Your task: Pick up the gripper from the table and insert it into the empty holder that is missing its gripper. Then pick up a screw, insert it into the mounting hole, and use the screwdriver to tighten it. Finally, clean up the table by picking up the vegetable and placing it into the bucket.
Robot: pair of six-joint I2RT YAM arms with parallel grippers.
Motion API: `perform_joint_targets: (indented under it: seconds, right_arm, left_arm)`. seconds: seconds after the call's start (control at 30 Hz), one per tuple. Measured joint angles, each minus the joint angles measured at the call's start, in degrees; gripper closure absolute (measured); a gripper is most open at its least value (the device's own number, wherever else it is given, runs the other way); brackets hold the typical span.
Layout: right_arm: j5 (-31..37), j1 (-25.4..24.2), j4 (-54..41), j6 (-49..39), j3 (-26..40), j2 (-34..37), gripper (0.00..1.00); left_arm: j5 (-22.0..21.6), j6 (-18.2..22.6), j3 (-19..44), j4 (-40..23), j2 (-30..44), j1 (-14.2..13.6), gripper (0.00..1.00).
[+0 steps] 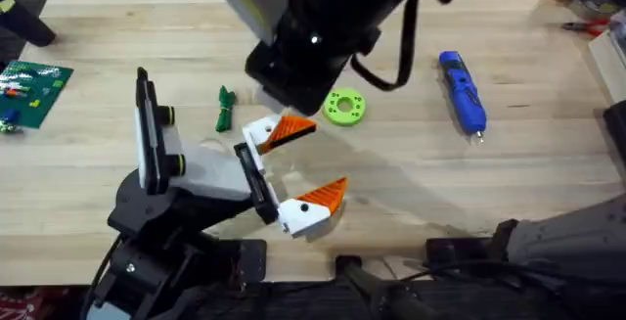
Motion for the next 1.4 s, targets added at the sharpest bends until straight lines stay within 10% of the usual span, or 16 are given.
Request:
perform_joint_targets:
  seconds: [1.4]
  right_arm:
    - [-3.80,1.33,-0.60,0.72,0.33,5.56,0.996]
  left_arm:
    - [0.00,0.00,0.00,0.00,0.00,0.00,0.019]
